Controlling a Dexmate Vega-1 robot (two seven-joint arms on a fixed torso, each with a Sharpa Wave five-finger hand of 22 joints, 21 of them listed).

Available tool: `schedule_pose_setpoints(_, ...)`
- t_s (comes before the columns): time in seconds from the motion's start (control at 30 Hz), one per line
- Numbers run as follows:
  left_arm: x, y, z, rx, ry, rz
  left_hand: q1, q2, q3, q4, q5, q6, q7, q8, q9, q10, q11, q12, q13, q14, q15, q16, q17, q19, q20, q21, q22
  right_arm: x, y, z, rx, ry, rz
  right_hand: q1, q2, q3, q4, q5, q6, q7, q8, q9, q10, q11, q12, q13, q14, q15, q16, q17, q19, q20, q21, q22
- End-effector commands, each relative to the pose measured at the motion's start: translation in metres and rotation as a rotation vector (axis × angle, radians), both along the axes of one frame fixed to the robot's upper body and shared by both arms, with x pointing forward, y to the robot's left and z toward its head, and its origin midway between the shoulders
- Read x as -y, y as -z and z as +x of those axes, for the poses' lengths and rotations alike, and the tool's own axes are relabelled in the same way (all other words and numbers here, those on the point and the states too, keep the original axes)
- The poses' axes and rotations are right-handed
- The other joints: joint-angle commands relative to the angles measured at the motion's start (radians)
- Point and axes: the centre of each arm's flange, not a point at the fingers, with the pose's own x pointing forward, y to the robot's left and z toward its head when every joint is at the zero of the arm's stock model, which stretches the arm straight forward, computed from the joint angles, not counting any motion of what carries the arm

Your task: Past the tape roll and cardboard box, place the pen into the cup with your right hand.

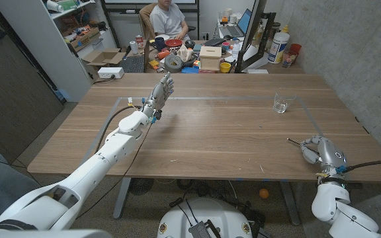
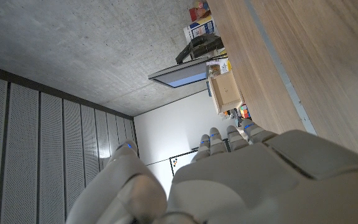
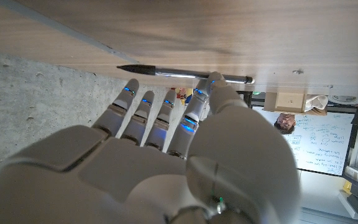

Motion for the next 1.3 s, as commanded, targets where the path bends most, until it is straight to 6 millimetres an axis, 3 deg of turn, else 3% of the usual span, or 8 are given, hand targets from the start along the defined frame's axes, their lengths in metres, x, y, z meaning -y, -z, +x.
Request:
schedule_pose_setpoints(0.03,-0.001,-0.002,0.001,0.002,-0.001,0.000,0.003,0.006,-0.006,0.000,-0.003,-0.001,-0.004,0.004,0.004,-0.007,-0.002,0.004,0.005,-0.011,0.002,0.006,0.004,-0.003,0.006,0.000,0.005,-0.001,-0.017,-0.006,0.043,0.004,-0.013,0.008,0.001,0.004,0.006,-0.005,0.006,-0.005,0.011,0.051,0.003,0.002,-0.002,0.003,-0.004,-0.042,0.000,0.006,0.003,-0.013,0.000,0.005)
schedule_pose_setpoints(1.3,-0.004,-0.004,0.004,0.003,-0.002,-0.004,0.007,0.009,-0.011,0.000,-0.003,-0.001,-0.004,0.004,0.004,-0.008,-0.001,0.005,0.005,-0.013,0.004,0.006,0.004,-0.008,0.006,0.001,0.005,0.006,-0.079,-0.004,0.152,0.019,-0.129,0.008,-0.001,0.004,0.013,-0.013,0.004,-0.003,0.032,0.075,0.004,0.009,-0.013,0.004,-0.001,-0.030,0.003,0.008,-0.001,-0.017,-0.005,0.007)
